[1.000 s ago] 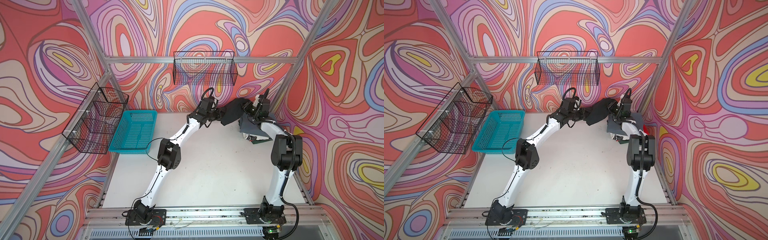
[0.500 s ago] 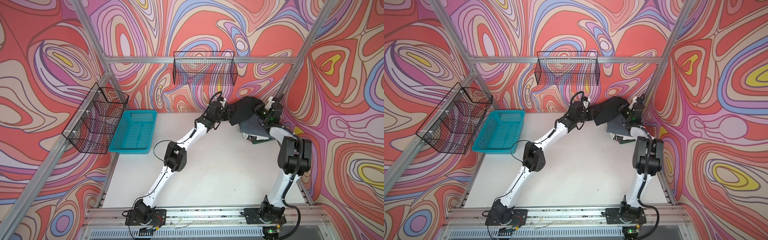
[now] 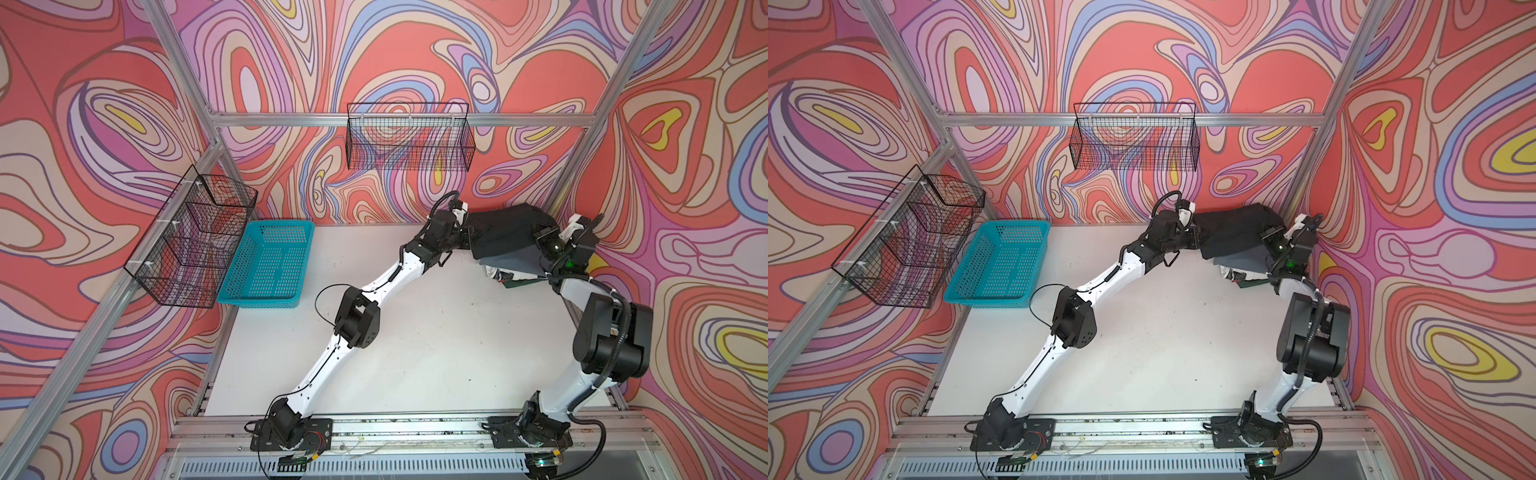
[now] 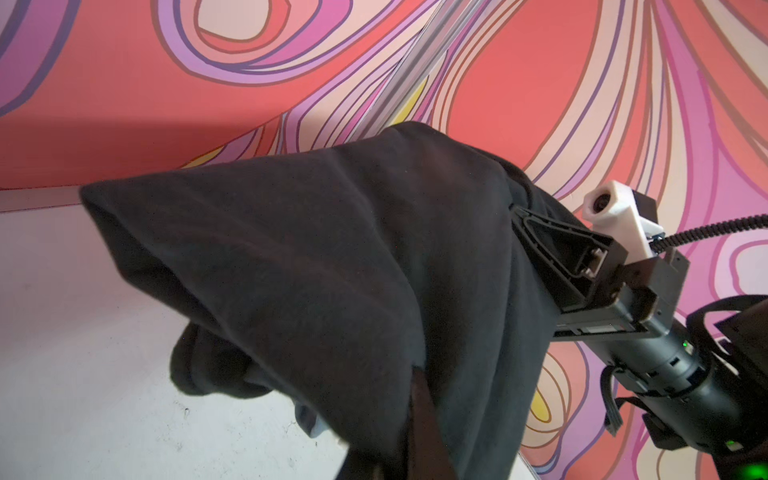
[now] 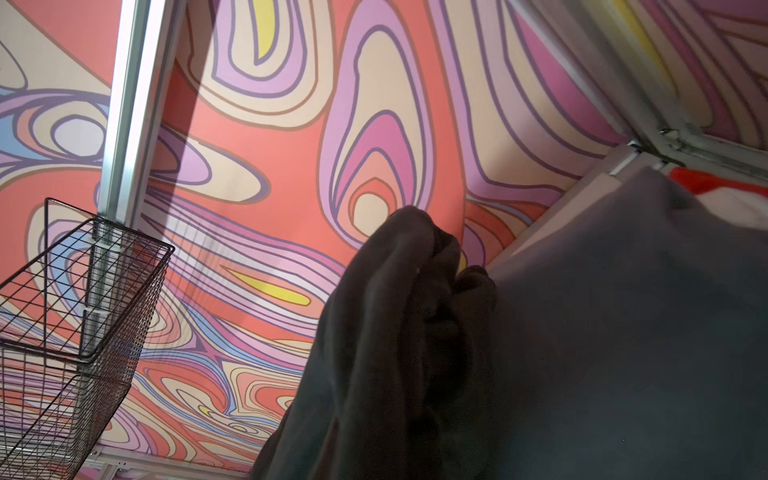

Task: Fold and stack the t-shirts
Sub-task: 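Lower the black shirt onto the grey stack and open both grippers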

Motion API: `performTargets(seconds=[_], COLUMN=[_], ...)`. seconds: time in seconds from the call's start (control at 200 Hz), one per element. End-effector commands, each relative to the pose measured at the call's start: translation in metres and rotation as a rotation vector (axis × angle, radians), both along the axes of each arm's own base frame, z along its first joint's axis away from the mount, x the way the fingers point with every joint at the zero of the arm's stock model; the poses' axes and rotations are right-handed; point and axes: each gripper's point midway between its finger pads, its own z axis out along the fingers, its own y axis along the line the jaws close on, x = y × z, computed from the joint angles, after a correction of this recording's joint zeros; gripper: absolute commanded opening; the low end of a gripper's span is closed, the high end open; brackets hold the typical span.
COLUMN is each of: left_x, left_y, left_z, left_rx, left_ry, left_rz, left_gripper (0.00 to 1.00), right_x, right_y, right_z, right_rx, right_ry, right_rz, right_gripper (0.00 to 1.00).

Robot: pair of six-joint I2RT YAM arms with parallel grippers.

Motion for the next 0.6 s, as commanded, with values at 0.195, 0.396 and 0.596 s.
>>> performTargets(seconds=[0.195, 0.396, 0.596], left_x=[-0.025, -0.044, -0.04], left_y=[-0.017, -0.006, 0.025], left_z=[-0.039, -0.072, -0.08], left_rx=[0.071, 0.144, 0.204], left_ry=[0.029, 0.125, 0.223], left_rz=[-0.091, -0.12, -0.028], left_gripper=[0.0, 0.15, 0.39], right_x=[-0.065, -0.081, -0.087], right_y=[-0.054, -0.051, -0.051], right_z=[-0.009, -0.045, -0.065], right_rx=[0.047, 0.062, 0.058], right_ry=[-0.042, 0.066, 0.164], right_rz=[-0.216, -0.24, -0.255], right_gripper=[0.0, 0.0, 0.11])
